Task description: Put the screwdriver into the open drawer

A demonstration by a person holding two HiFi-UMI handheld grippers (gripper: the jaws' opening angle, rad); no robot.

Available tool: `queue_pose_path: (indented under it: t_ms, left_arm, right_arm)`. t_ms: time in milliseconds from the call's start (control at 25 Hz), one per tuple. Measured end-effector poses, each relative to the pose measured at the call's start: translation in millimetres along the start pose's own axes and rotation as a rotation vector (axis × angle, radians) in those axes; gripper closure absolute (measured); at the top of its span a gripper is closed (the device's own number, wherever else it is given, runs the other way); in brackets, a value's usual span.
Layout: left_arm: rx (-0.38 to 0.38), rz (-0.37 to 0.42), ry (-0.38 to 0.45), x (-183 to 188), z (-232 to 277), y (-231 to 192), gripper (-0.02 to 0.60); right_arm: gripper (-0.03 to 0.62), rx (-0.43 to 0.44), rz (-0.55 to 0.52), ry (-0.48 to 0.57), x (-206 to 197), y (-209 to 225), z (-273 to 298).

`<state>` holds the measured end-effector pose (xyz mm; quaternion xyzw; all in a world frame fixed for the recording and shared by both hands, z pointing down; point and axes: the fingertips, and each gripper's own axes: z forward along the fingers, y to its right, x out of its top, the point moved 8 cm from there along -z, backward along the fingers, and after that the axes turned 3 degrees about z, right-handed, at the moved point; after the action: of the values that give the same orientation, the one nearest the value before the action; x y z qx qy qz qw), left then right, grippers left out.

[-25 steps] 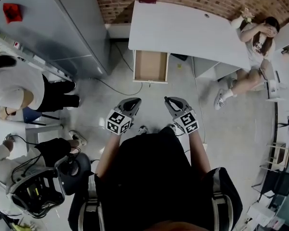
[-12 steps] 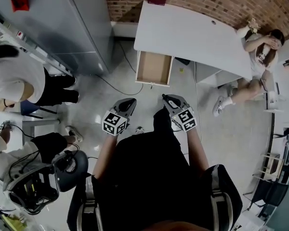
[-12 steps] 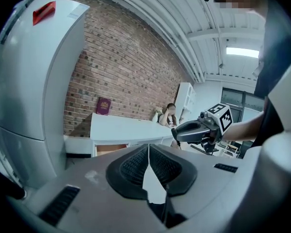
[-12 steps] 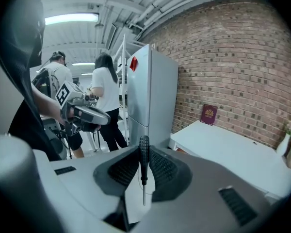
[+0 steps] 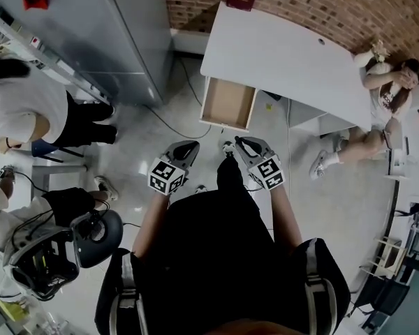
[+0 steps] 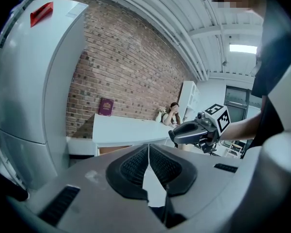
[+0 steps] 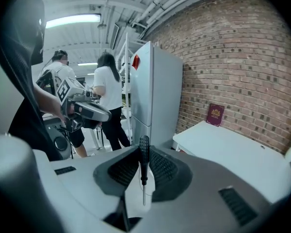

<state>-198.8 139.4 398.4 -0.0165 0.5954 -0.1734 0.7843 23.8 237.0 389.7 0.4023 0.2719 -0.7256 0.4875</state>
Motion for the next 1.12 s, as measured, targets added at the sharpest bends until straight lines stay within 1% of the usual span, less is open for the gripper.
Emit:
queue_pose_path:
  t_ms: [200,360,720,1120]
  left_arm:
    - [0.018,0.000,-0.021,8.0,15.7,-2.1,0.561]
    - [0.048,-0.004,-0.032,11.7,28.7,-2.6,0.561]
    - [0.098,-0.067,-0.087,6.5,52.9,-21.8,0.561]
    - [0.110,-0.128,-0.159,-4.7,88.0,-42.5,0.561]
  right_arm:
    - [0.473,0.031,-0.010,-0.015,-1.4,22.6,8.3]
    - [0.473,0.070,-0.009,-0.036,-8.6,42.2,16.1]
    - [0.473,0.144,-0.022,-0.096,-14.1,86.0,51.5]
    - [0.473,0.216,-0.012,-0.190,-43.8,129.9,98.7]
